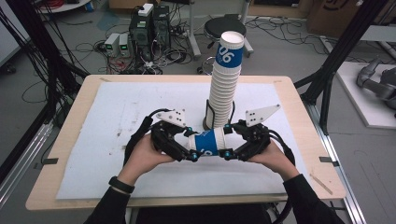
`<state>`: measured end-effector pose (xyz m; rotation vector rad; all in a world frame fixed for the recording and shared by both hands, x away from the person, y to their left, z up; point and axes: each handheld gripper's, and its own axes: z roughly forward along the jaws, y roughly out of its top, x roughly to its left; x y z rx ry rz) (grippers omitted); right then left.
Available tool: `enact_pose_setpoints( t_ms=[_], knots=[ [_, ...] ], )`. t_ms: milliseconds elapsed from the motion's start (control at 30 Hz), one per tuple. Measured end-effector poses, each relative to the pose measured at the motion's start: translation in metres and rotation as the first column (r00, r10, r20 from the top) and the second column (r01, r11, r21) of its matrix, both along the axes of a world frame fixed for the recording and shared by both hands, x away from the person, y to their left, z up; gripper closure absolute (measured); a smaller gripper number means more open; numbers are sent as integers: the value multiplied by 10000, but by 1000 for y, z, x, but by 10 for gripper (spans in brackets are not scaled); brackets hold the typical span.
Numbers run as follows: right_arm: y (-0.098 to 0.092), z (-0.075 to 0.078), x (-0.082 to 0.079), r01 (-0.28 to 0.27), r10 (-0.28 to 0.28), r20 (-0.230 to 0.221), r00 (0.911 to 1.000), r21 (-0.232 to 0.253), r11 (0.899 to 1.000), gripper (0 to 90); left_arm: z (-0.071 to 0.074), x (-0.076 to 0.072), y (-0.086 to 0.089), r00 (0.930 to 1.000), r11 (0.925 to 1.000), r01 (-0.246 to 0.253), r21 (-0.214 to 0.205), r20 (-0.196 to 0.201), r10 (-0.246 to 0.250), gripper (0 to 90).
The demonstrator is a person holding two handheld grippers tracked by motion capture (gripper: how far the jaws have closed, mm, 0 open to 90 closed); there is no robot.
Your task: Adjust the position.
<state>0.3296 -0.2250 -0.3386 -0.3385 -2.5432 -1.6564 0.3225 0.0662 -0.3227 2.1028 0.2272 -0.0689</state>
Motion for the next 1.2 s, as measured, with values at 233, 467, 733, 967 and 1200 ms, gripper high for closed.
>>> enact_pose_setpoints(
  t_ms=[233, 467, 733, 967, 1200],
  knots=[
    [-7, 4, 2, 668, -618, -494, 9969, 1075, 9920, 136, 3, 5, 21, 9994, 9779, -344, -2063, -138, 323, 296],
    [-2, 4, 0, 509, -351, -830, 9959, 1967, 9791, 137, -1, 2, 12, 9997, 9686, -240, -2473, -163, 206, 296],
    [-3, 5, 1, 361, -199, -833, 9963, 1978, 9796, 203, -9, 3, 3, 9992, 9815, -49, -1916, -408, -30, 295],
    [3, 6, -1, 254, -238, -265, 9994, 641, 9976, 222, -12, 0, -9, 9994, 9999, -10, -167, -354, 5, 238],
    [10, 8, -4, 92, -96, -82, 9999, -477, 9988, 222, -18, -2, -19, 9993, 9981, 157, 591, -343, -137, 237]
  ],
)
